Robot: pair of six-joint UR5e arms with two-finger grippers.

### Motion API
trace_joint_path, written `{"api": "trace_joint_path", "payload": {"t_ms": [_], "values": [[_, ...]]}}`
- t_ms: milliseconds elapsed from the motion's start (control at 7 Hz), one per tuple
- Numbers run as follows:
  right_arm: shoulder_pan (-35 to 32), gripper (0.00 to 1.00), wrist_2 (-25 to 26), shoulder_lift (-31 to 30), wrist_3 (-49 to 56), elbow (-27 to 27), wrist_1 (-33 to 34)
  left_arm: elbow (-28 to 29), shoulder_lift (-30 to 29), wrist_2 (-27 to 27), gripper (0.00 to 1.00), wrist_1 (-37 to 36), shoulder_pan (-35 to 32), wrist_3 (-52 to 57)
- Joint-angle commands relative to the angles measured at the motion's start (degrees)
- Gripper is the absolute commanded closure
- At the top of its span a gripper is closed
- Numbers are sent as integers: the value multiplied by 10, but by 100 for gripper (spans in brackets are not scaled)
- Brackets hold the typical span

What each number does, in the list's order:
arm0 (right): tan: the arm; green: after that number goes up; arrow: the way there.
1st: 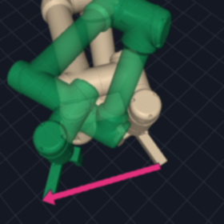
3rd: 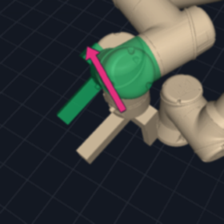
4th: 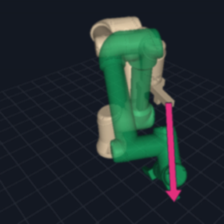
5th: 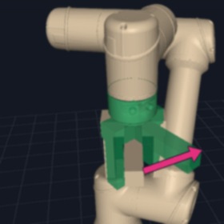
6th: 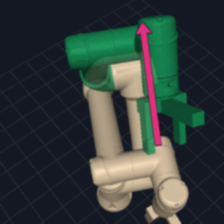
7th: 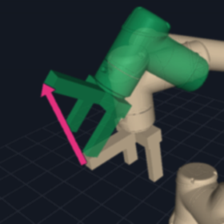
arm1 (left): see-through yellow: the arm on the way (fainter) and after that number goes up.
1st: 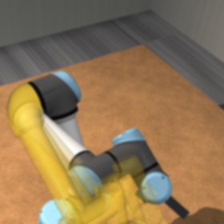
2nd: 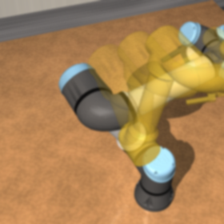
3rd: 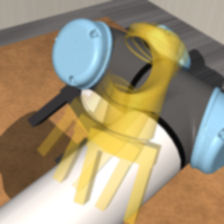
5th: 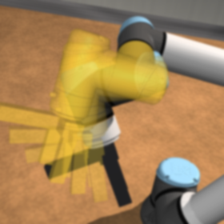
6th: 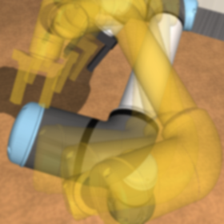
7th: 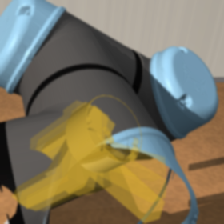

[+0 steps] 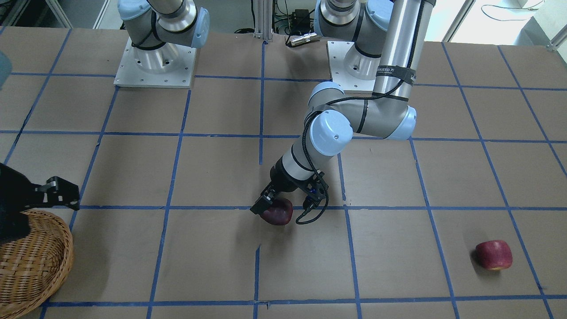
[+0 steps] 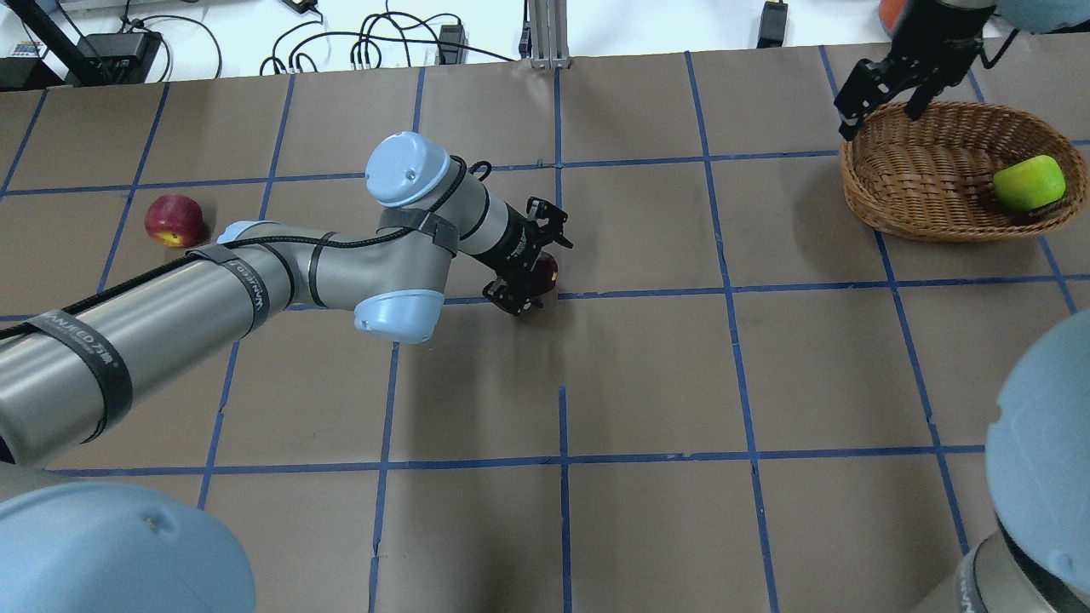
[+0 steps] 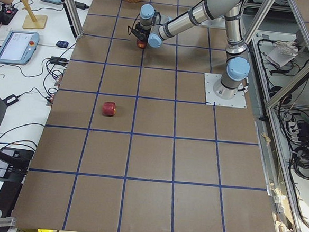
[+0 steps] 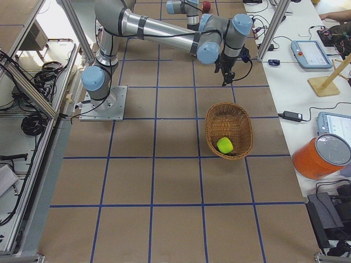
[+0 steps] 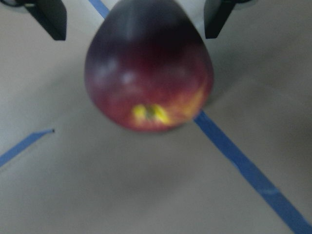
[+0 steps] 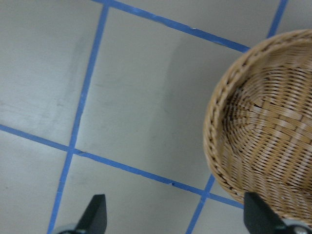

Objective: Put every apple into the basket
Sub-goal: 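Release the dark red apple at center and lower the right gripper onto it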

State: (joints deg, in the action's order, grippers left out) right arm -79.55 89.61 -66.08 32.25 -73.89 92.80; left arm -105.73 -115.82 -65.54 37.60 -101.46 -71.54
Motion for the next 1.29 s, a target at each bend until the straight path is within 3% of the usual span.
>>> {"api": "trace_joint_path", "payload": {"t_ms": [0, 143, 286, 429, 571, 857, 1143], "values": [[-104, 1, -5, -1, -1, -7, -16, 56, 27, 9, 0, 117, 45, 72], [-144, 1, -23, 4, -1, -13, -14, 100, 39, -9, 0, 229, 62, 168], [-181, 0, -76, 4, -9, -26, -10, 148, 42, -92, 0, 317, 94, 296], [-215, 0, -84, 4, -24, -41, -4, 175, 39, -165, 0, 353, 130, 436], [-234, 0, -84, 6, -54, -68, 31, 184, 39, -181, 0, 370, 179, 553], [-249, 0, -84, 15, -233, -107, 104, 187, 26, -210, 0, 366, 292, 794], [-281, 0, -88, 49, -320, -105, 133, 221, -18, -228, 0, 284, 343, 1007]]}}
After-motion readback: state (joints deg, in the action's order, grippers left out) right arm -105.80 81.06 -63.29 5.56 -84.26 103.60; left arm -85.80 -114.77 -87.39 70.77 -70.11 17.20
